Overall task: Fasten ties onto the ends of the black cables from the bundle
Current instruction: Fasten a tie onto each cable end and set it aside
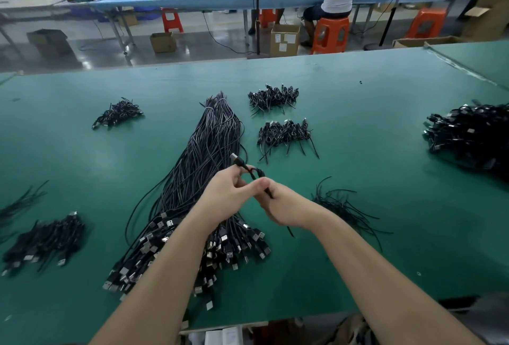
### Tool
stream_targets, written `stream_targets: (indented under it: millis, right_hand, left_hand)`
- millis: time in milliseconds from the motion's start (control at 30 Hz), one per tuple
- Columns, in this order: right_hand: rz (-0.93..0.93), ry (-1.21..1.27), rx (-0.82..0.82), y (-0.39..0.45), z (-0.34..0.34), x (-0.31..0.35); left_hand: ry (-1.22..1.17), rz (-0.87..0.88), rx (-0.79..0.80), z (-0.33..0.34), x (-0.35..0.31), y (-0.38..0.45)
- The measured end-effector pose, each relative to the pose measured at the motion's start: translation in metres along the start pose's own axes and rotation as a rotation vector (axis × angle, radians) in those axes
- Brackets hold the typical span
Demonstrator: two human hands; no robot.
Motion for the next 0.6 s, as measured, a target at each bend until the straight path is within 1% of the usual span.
stream_targets:
  millis: [100, 200, 267, 333, 500, 600]
  right_hand:
    - [-0.041, -0.025, 0.067, -0.003, 0.009, 0.009]
    - [-0.011, -0.030, 0.090, -0.003, 0.009, 0.007]
    - [0.005, 0.036, 0.121, -0.006, 0.011, 0.007]
    - [0.002, 0.131, 0.156, -0.007, 0.012, 0.008]
    - [-0.040, 0.269, 0.202, -0.010, 0.013, 0.010]
    - [-0.023, 0.444, 0.228, -0.012, 0.012, 0.009]
  left_hand:
    - [-0.013, 0.097, -0.054, 0.002, -0.008, 0.001]
    - [0.047, 0.148, -0.072, 0.000, -0.013, 0.000]
    - [0.109, 0.174, -0.087, -0.003, -0.014, 0.000]
    - [0.121, 0.181, -0.115, -0.006, -0.014, -0.001]
    - [-0.003, 0.145, -0.183, -0.013, -0.006, 0.000]
    - [-0.150, 0.121, -0.199, -0.014, 0.001, 0.000]
Point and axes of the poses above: each hand's wrist, its own y-axis towards the middle knuckle, its own z-axis out of the palm, x = y × z, the point moved 8 cm from there along y, towards the middle knuckle, and after that the axes turned 6 degrees about z, right-handed, at the moved point
